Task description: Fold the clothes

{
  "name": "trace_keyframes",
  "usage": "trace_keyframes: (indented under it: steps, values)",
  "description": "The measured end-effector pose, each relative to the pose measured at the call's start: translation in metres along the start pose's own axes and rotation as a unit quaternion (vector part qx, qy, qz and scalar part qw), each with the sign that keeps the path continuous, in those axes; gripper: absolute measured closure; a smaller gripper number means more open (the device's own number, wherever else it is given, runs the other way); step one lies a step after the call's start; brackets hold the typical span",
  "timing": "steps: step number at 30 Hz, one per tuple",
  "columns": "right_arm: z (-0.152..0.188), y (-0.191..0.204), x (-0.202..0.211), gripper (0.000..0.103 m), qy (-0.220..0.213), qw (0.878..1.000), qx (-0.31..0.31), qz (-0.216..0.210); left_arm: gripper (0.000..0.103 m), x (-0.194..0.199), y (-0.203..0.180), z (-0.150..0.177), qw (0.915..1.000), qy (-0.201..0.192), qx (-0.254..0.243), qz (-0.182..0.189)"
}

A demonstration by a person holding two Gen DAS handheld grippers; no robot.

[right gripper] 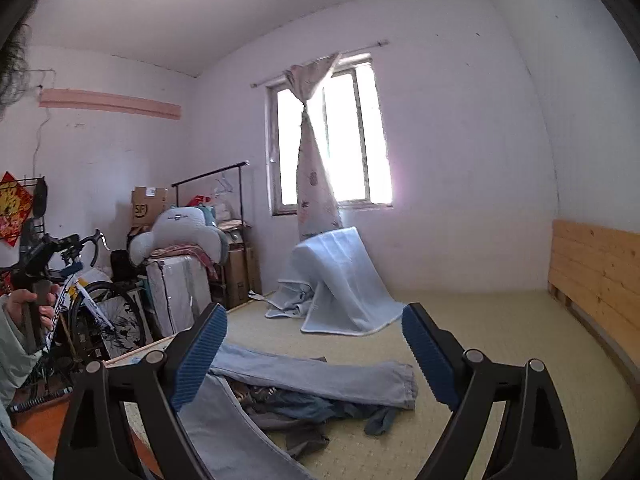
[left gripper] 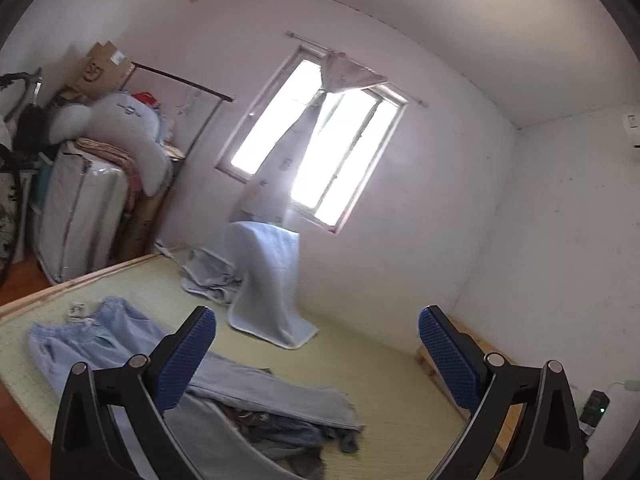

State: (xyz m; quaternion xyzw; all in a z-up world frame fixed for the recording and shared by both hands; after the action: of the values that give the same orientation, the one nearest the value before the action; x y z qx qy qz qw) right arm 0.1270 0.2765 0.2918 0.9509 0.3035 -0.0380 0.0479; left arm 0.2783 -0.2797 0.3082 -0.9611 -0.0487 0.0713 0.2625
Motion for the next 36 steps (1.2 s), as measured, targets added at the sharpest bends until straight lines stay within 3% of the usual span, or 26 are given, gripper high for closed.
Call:
trace_keyframes:
  steps: [9, 15, 25, 36]
  values:
    - [0.038, -0.009, -0.021, 0.011, 0.049, 0.998, -0.011, 0.031, 0.000, 0.005, 0.051, 0.021, 0.9983, 0.028, 0.003, -0.050]
    - [0.059, 0.002, -0.038, 0.011, 0.074, 0.997, -0.003, 0.017, 0.000, 0.015, 0.073, 0.035, 0.9967, 0.038, 0.018, -0.070]
    - [0.079, 0.023, -0.060, 0.011, 0.095, 0.995, 0.000, -0.005, 0.000, 0.025, 0.115, 0.024, 0.9938, 0.024, 0.046, -0.098]
    - [0.086, 0.033, -0.083, 0.011, 0.106, 0.994, 0.003, -0.011, 0.000, 0.013, 0.135, 0.024, 0.9925, 0.033, 0.056, -0.104]
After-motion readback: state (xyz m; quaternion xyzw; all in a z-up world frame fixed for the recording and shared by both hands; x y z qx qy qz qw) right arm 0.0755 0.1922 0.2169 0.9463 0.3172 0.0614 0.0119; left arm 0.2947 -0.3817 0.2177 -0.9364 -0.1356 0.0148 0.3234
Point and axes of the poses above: each gripper's, at about its wrist camera, not at the fingertips, and x roughly against the way its jaws point, y to its left, z to its underside, the point moved 7 cm from there along -x, roughly the way its jaws point, and after that the axes turned 12 degrees about -y, right-handed, at the moved point
